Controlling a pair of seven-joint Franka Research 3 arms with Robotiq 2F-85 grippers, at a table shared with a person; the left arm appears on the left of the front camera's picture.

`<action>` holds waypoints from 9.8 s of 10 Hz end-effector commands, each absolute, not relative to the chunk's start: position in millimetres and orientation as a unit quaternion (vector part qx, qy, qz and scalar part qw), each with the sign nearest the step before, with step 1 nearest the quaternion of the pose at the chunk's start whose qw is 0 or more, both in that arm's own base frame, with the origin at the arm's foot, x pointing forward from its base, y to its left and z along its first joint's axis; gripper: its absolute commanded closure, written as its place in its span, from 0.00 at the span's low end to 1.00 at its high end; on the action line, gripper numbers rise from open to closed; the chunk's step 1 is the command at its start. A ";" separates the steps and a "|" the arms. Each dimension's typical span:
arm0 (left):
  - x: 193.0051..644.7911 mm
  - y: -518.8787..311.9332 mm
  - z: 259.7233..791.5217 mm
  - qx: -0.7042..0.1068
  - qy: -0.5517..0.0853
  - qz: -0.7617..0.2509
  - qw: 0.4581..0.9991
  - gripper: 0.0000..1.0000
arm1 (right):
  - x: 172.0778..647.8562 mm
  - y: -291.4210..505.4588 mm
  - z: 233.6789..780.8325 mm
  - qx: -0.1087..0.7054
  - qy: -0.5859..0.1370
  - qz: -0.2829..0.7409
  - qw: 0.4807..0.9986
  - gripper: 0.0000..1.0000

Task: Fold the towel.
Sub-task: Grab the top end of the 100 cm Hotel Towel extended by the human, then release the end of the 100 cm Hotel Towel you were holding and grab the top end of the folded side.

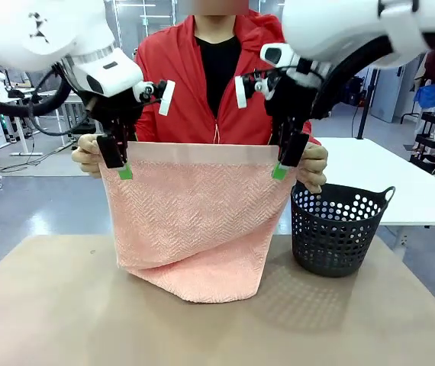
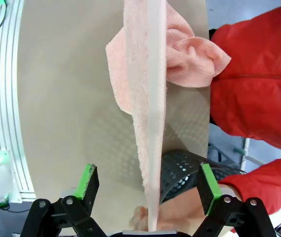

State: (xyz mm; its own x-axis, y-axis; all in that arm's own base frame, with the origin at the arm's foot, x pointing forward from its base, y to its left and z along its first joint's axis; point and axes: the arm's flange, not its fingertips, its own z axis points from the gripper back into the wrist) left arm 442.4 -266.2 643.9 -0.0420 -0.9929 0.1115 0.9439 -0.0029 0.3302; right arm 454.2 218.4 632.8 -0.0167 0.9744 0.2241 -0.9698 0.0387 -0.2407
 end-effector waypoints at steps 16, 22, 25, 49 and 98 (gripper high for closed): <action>431.7 -255.0 632.6 0.075 -0.180 -0.698 0.689 1.00 | 449.9 228.1 626.8 -0.027 -0.180 0.677 0.713 1.00; 444.9 -267.4 641.9 0.069 -0.169 -0.700 0.690 1.00 | 455.7 227.5 630.1 -0.014 -0.169 0.689 0.705 1.00; 444.9 -267.4 641.9 0.069 -0.169 -0.700 0.690 1.00 | 455.7 227.5 630.1 -0.014 -0.169 0.689 0.705 1.00; 444.9 -267.4 641.9 0.069 -0.169 -0.700 0.690 1.00 | 455.7 227.5 630.1 -0.014 -0.169 0.689 0.705 1.00; 460.8 -257.7 680.3 0.088 -0.202 -0.682 0.698 0.00 | 471.1 232.5 673.1 -0.077 -0.204 0.700 0.680 0.00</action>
